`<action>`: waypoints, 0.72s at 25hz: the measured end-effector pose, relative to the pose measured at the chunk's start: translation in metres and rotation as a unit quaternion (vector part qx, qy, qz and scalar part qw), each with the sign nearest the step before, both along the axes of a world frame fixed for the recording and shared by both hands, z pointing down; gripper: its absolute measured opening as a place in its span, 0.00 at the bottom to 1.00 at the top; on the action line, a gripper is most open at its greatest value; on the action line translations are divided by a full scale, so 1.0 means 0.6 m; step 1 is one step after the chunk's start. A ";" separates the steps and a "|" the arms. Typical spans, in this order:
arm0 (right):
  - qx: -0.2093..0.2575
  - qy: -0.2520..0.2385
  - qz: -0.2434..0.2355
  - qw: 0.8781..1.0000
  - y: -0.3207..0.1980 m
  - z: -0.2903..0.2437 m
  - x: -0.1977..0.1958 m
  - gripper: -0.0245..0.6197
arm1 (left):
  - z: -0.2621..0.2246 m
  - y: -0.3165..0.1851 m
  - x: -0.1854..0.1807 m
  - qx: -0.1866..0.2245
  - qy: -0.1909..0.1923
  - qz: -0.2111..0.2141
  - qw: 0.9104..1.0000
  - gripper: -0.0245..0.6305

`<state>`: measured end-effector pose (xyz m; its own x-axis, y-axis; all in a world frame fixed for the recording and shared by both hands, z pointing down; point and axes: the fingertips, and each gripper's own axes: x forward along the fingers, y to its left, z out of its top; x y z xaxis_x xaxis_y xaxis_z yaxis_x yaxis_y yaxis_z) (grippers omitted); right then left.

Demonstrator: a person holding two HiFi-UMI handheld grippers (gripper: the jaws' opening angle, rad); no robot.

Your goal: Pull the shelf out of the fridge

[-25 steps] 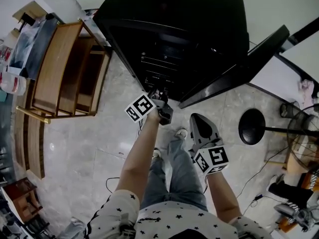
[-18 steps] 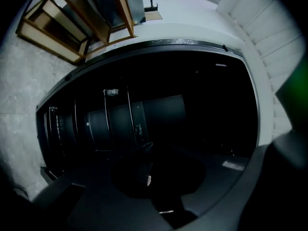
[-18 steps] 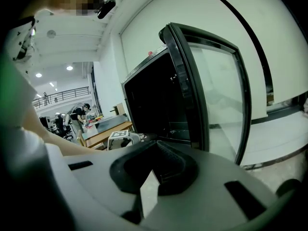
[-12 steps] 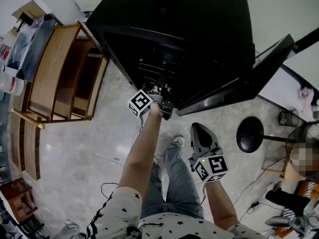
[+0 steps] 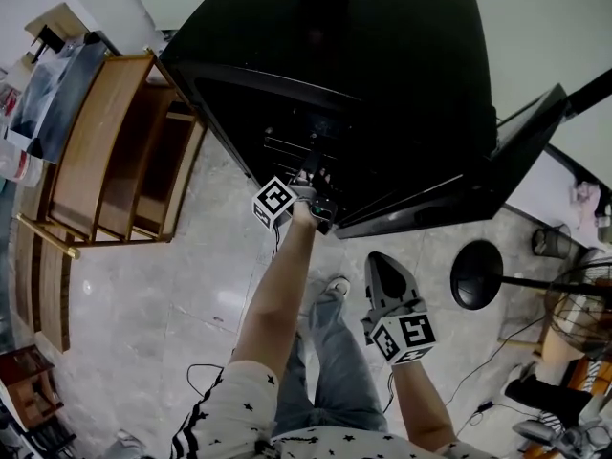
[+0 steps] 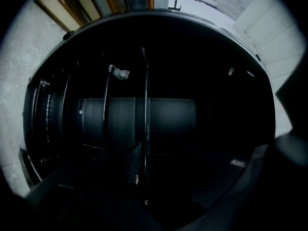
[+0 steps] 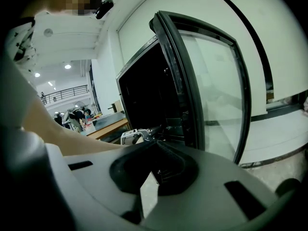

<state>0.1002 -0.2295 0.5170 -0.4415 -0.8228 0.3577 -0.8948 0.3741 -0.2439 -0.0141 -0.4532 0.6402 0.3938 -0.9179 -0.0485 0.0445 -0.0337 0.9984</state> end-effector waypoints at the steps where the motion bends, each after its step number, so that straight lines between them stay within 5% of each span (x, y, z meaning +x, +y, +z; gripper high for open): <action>1: 0.000 0.000 0.000 1.000 0.000 0.002 0.001 0.03 | 0.003 -0.005 -0.001 -0.002 0.009 -0.005 1.000 0.32; 9: -0.006 0.005 -0.004 1.000 -0.005 0.015 0.001 0.03 | 0.013 -0.046 0.023 -0.013 -0.006 0.018 1.000 0.29; 18: -0.011 0.007 -0.003 1.000 -0.005 0.023 0.004 0.03 | 0.035 -0.058 0.027 -0.051 -0.047 0.016 0.997 0.09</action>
<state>0.1027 -0.2323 0.5308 -0.4411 -0.8119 0.3825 -0.8960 0.3737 -0.2400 0.0022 -0.4882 0.6614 0.4212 -0.9033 0.0822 -0.0500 0.0673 0.9965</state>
